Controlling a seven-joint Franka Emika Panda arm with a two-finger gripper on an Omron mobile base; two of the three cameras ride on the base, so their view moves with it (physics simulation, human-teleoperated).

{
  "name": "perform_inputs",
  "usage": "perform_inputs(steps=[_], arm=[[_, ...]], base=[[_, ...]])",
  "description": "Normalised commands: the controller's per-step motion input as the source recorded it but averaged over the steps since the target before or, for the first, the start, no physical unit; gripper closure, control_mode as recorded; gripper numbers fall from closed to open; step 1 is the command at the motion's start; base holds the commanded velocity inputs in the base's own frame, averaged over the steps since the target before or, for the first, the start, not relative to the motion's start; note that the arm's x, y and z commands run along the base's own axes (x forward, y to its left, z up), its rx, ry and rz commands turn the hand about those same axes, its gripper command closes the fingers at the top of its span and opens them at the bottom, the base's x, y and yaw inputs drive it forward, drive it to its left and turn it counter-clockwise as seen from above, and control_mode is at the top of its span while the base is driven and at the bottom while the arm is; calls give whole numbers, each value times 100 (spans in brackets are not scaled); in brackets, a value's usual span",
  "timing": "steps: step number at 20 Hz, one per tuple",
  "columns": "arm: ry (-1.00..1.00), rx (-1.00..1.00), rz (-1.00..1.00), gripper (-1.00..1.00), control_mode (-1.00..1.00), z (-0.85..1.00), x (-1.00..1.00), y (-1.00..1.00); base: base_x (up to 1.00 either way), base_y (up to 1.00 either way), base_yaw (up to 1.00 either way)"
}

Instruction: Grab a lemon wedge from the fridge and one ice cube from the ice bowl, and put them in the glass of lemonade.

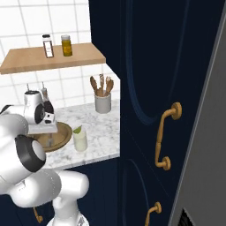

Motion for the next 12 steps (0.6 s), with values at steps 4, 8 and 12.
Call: perform_inputs(steps=[4, 8, 12], arm=[[0, 0, 0, -100, -100, -48, 7, 0], [4, 0, 1, -100, -100, -40, 14, 0], [6, -1, 1, -100, -100, -9, 27, 0]], base=[[0, 0, 0], [0, 0, 0], [0, 0, 0]])
